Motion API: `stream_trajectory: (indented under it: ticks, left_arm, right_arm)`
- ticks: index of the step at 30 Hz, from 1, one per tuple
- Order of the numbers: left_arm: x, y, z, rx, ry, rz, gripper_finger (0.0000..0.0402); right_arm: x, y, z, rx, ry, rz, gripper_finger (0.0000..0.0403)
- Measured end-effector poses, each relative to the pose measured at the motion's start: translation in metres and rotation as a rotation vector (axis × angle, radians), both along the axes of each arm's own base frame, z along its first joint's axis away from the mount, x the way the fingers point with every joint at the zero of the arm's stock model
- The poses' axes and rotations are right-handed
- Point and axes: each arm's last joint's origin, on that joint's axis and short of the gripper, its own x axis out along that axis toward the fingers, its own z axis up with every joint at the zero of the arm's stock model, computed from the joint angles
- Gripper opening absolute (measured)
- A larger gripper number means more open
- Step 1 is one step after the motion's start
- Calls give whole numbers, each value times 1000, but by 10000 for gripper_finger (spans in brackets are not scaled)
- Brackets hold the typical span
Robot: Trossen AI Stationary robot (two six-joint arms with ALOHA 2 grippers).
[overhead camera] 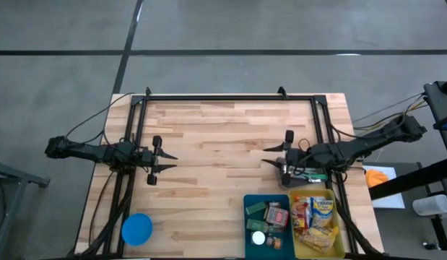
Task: Pick & Place Food Item
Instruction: Return to Home Position
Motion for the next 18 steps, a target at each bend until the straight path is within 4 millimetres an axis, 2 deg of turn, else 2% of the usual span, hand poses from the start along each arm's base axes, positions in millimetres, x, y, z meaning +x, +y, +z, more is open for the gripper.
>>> stream_trajectory:
  ticks: [5,14,18]
  left_arm:
    - [0,0,0,0,0,0,119]
    - [0,0,0,-1,0,0,119]
    - [0,0,0,-1,0,0,119]
  right_arm:
    - [-19,-5,-14,26,-27,5,157]
    - [-60,-18,-54,69,-186,-3,157]
    - [-74,-23,-65,80,-231,-35,157]
